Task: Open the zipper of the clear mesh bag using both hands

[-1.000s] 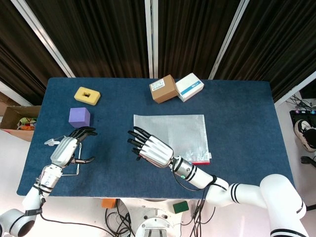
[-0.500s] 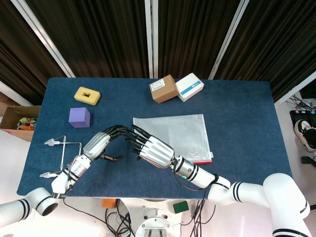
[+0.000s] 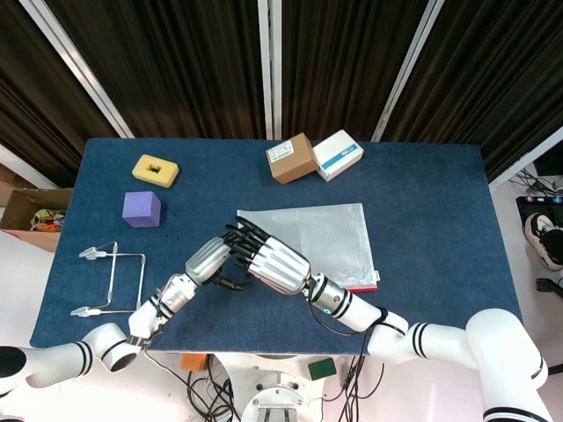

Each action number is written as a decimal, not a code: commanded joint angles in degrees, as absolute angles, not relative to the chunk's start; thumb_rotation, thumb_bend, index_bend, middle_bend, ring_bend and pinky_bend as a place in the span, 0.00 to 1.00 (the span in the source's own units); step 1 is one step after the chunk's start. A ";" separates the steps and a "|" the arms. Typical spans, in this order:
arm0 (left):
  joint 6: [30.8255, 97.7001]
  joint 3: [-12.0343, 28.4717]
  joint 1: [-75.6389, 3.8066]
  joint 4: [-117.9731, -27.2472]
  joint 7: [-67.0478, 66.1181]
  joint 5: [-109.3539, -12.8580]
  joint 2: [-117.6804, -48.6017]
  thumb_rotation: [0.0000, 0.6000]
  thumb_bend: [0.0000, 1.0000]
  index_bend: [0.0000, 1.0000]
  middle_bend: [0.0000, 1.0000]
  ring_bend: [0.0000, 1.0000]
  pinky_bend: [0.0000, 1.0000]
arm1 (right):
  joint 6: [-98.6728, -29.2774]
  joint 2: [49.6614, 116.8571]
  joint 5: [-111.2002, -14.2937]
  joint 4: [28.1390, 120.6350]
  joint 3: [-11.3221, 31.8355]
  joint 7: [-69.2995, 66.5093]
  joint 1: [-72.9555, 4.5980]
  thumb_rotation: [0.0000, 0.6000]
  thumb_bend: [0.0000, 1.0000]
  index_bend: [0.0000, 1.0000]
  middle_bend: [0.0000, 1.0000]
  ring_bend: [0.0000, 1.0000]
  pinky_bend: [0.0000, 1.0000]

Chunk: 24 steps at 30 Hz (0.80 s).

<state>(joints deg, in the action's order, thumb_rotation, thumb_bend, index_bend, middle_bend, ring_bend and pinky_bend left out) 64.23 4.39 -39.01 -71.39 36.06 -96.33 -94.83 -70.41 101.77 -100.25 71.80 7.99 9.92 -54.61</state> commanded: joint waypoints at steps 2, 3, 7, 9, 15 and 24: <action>64.35 4.58 -40.11 -69.04 34.19 -95.74 -97.22 1.00 0.25 0.44 0.15 0.08 0.15 | -70.48 101.86 -100.26 71.55 7.94 9.65 -54.58 1.00 0.28 0.68 0.26 0.04 0.09; 64.31 4.50 -40.30 -68.69 33.93 -95.60 -97.61 1.00 0.27 0.45 0.15 0.08 0.15 | -70.48 101.89 -100.26 71.45 7.93 9.55 -54.59 1.00 0.28 0.68 0.26 0.04 0.09; 63.99 4.21 -40.84 -68.15 33.18 -95.11 -98.09 1.00 0.30 0.47 0.15 0.08 0.15 | -70.53 101.93 -100.32 71.24 7.86 9.26 -54.60 1.00 0.28 0.68 0.25 0.04 0.09; 64.26 3.99 -40.93 -68.16 32.94 -95.03 -98.11 1.00 0.31 0.47 0.15 0.08 0.15 | -70.59 101.94 -100.33 71.07 7.82 9.08 -54.57 1.00 0.27 0.68 0.25 0.04 0.09; 64.72 3.33 -41.06 -68.13 32.31 -94.76 -98.22 1.00 0.31 0.51 0.16 0.08 0.15 | -70.59 102.07 -100.28 70.59 7.75 8.57 -54.58 1.00 0.27 0.68 0.25 0.04 0.09; 64.54 2.33 -41.19 -67.67 33.21 -93.99 -98.56 1.00 0.33 0.57 0.18 0.08 0.15 | -71.21 102.04 -100.61 70.45 7.30 8.29 -54.19 1.00 0.26 0.68 0.25 0.04 0.09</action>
<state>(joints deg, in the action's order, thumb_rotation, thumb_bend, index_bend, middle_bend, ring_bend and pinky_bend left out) 64.56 2.43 -41.18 -67.68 33.07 -94.04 -98.59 -71.21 102.05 -100.61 70.44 7.30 8.30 -54.20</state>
